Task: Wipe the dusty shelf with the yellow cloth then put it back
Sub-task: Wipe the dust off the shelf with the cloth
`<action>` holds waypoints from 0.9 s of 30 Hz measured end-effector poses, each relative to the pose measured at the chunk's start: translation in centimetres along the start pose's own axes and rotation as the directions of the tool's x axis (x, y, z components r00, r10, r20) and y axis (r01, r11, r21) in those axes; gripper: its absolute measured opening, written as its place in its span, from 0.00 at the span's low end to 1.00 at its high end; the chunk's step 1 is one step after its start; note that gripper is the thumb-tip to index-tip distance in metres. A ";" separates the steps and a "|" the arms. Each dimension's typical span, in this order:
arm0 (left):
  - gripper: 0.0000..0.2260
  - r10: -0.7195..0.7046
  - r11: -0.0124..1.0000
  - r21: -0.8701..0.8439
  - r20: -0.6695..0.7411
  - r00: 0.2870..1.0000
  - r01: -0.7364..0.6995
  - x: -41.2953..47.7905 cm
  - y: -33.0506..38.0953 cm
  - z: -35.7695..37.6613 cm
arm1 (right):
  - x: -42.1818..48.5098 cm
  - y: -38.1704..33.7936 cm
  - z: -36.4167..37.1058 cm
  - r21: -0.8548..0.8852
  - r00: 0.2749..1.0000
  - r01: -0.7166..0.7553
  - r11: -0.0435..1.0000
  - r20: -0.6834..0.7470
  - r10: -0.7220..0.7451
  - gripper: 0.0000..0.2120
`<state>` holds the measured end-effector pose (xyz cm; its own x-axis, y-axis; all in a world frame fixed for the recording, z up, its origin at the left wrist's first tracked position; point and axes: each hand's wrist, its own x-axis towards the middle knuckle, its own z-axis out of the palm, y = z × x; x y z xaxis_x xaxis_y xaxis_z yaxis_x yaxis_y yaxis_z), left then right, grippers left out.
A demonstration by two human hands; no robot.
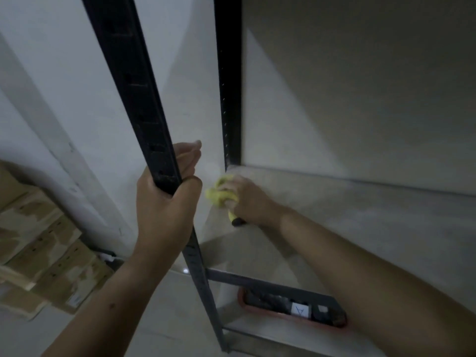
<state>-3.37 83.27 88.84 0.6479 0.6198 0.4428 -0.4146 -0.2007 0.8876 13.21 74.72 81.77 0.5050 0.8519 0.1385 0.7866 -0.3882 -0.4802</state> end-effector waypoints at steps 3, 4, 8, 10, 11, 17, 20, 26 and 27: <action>0.16 -0.002 1.000 -0.006 0.008 1.000 0.002 0.0 0.2 0.0 | -4.2 -0.5 -1.8 0.105 0.998 -0.021 0.994 -0.054 0.027 0.18; 0.15 -0.011 1.000 -0.005 0.017 1.000 0.011 0.0 0.3 -0.1 | -5.5 0.4 -3.0 0.092 0.986 -0.041 0.995 -0.155 0.055 0.17; 0.14 -0.054 0.998 -0.009 0.063 0.997 0.055 0.0 0.7 -0.5 | -11.6 8.2 -10.2 -0.022 0.810 -0.375 0.927 -0.493 0.317 0.17; 0.13 -0.059 0.998 -0.005 0.076 0.995 0.060 0.1 0.8 -0.6 | -15.1 13.0 -12.7 -0.055 0.701 -0.624 0.780 -0.481 0.527 0.21; 0.13 -0.063 0.998 -0.003 0.076 0.995 0.063 0.0 0.8 -0.6 | -16.7 14.7 -13.2 -0.083 0.650 -0.716 0.693 -0.442 0.619 0.23; 0.12 -0.063 0.998 0.000 0.048 0.997 0.063 0.1 0.9 -0.4 | -17.4 14.5 -8.3 -0.080 0.634 -0.745 0.662 -0.392 0.666 0.18; 0.13 -0.056 0.998 0.013 0.040 0.998 0.055 0.1 0.9 -0.4 | -13.7 6.7 -2.5 -0.002 0.779 -0.567 0.824 -0.327 0.535 0.14; 0.14 -0.063 0.998 0.033 0.059 0.996 0.061 0.0 1.2 -0.6 | -6.6 -7.9 4.5 0.063 0.993 -0.115 0.991 0.035 0.113 0.07; 0.14 -0.072 0.997 0.034 0.061 0.996 0.070 -0.1 1.3 -0.6 | -6.9 -7.6 3.5 0.115 0.995 -0.098 0.989 0.004 0.099 0.07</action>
<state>-4.34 83.46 89.86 0.7139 0.5850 0.3848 -0.3463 -0.1827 0.9202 2.48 73.07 81.41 0.5785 0.8111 0.0867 0.6872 -0.4273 -0.5875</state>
